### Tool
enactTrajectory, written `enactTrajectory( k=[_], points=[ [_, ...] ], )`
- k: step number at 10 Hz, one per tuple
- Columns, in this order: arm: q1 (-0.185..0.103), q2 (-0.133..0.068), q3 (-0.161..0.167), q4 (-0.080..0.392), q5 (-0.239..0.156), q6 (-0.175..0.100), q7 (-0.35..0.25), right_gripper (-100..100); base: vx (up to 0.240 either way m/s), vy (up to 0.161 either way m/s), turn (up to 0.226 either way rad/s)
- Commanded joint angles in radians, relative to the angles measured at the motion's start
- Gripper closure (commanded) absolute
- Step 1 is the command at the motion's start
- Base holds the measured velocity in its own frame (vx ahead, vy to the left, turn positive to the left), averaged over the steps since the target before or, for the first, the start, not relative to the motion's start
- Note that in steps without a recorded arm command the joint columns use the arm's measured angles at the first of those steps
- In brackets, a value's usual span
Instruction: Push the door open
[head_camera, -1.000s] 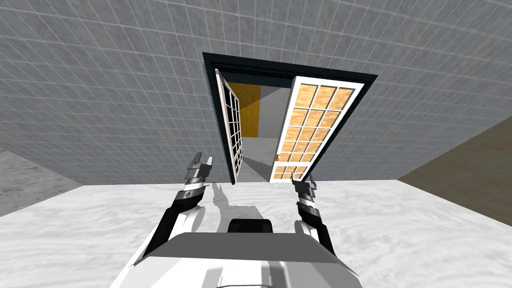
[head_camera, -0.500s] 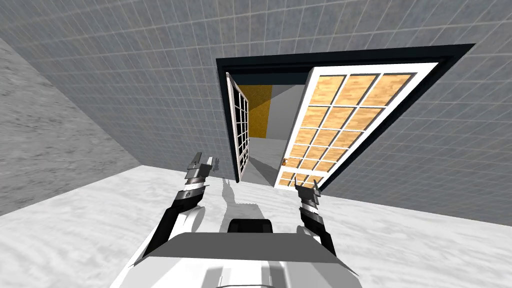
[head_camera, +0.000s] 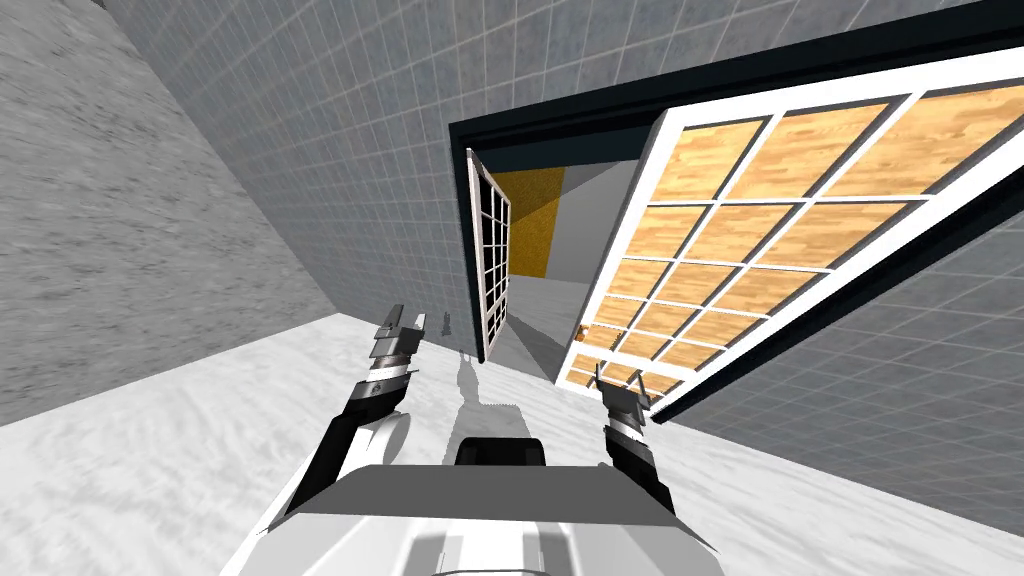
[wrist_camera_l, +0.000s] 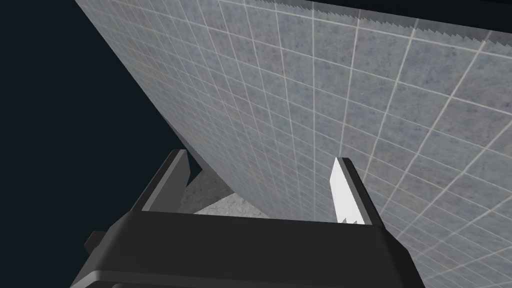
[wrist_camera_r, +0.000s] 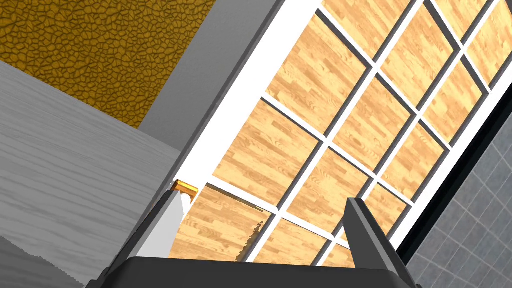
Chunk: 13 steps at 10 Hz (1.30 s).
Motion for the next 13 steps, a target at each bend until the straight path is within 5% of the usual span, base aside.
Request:
enactTrajectory(
  k=[1,13],
  points=[
    [-0.001,0.003,-0.003,0.032,-0.025,-0.019,-0.028,-100,0.029,-0.121,0.258],
    [0.026,0.037,-0.034,0.256,-0.225,-0.149,-0.239,-100,0.012,-0.127,0.308]
  ],
)
